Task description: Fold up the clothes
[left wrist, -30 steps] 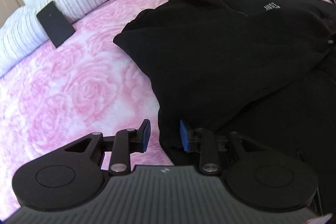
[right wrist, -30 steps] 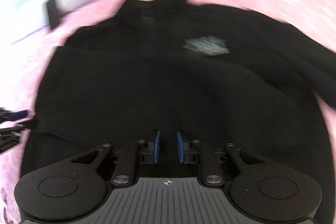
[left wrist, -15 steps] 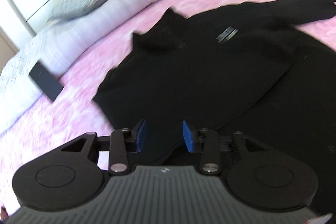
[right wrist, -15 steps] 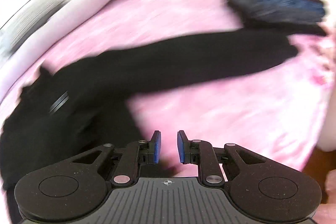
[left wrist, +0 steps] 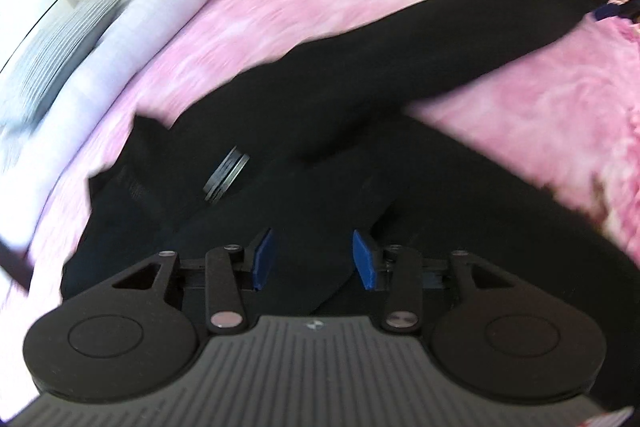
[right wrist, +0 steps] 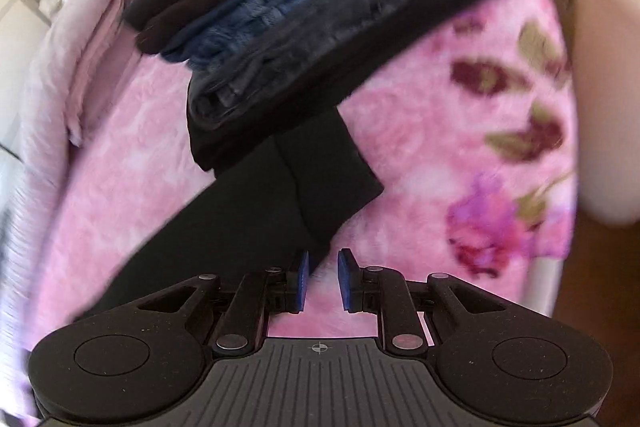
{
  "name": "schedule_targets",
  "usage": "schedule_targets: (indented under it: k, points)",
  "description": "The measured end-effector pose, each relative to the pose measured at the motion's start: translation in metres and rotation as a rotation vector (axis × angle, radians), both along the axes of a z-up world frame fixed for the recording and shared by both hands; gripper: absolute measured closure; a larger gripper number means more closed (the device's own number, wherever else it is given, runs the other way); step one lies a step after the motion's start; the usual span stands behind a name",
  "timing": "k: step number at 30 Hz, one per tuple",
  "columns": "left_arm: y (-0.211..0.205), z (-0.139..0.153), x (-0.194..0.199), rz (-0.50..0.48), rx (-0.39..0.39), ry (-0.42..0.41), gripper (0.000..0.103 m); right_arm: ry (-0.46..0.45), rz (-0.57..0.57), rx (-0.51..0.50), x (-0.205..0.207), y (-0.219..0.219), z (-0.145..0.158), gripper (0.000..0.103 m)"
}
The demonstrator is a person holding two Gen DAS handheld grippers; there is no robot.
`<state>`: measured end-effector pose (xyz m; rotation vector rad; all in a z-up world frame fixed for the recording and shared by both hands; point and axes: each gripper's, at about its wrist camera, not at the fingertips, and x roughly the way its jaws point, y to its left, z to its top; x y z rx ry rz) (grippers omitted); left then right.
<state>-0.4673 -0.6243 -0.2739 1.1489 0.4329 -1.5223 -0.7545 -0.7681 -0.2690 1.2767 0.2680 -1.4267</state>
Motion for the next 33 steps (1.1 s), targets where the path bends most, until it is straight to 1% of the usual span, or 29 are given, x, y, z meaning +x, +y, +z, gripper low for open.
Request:
schedule_targets:
  k: [3,7,8,9,12,16,17,18,20,24,28,29,30,31,32,33]
  points:
    - [-0.022,0.006,-0.019,-0.043,-0.009,-0.018,0.065,-0.054,-0.032,0.012,-0.011,-0.003,-0.012,0.083]
    - [-0.04,0.01,-0.03,-0.053,-0.019,-0.049,0.065,-0.114,-0.066,0.0,-0.018,-0.006,-0.022,0.083]
    - [-0.042,0.011,-0.03,-0.049,-0.018,-0.054,0.065,-0.113,-0.058,0.0,-0.017,-0.007,-0.022,0.084]
    - [-0.044,0.011,-0.031,-0.046,-0.014,-0.062,0.065,-0.109,-0.04,-0.001,-0.016,-0.008,-0.022,0.09]
    - [-0.045,0.014,-0.031,-0.044,0.001,-0.081,0.065,-0.136,-0.034,-0.001,-0.019,-0.007,-0.025,0.093]
    - [-0.045,0.015,-0.035,-0.058,0.013,-0.09,0.065,-0.152,-0.026,-0.011,-0.026,-0.001,-0.022,0.093]
    - [-0.045,0.015,-0.037,-0.064,0.012,-0.089,0.065,-0.165,-0.033,-0.012,-0.028,0.001,-0.022,0.081]
    - [-0.046,0.015,-0.038,-0.07,0.01,-0.089,0.065,-0.179,-0.044,-0.011,-0.029,0.002,-0.023,0.057]
    - [-0.046,0.014,-0.04,-0.079,0.008,-0.089,0.065,-0.232,-0.061,-0.032,-0.034,0.004,-0.025,0.03]
    - [-0.047,0.013,-0.043,-0.083,0.005,-0.086,0.065,-0.259,-0.087,-0.037,-0.037,-0.004,-0.028,0.03]
    - [-0.04,0.014,-0.036,-0.067,-0.002,-0.084,0.065,-0.281,-0.113,-0.048,-0.04,-0.011,-0.03,0.031]
    - [-0.036,0.015,-0.031,-0.056,-0.005,-0.083,0.065,-0.284,-0.12,-0.05,-0.04,-0.012,-0.031,0.04]
    - [-0.032,0.016,-0.027,-0.043,-0.008,-0.082,0.065,-0.275,-0.121,-0.048,-0.04,-0.014,-0.031,0.083]
    - [-0.028,0.016,-0.022,-0.028,-0.011,-0.081,0.065,-0.251,-0.114,-0.041,-0.038,-0.017,-0.03,0.093]
    - [-0.023,0.017,-0.017,-0.013,-0.014,-0.079,0.065,-0.208,-0.079,-0.055,-0.027,-0.019,-0.022,0.095]
    - [-0.017,0.018,-0.01,0.006,-0.019,-0.077,0.065,-0.146,-0.014,-0.091,-0.006,-0.02,-0.007,0.095]
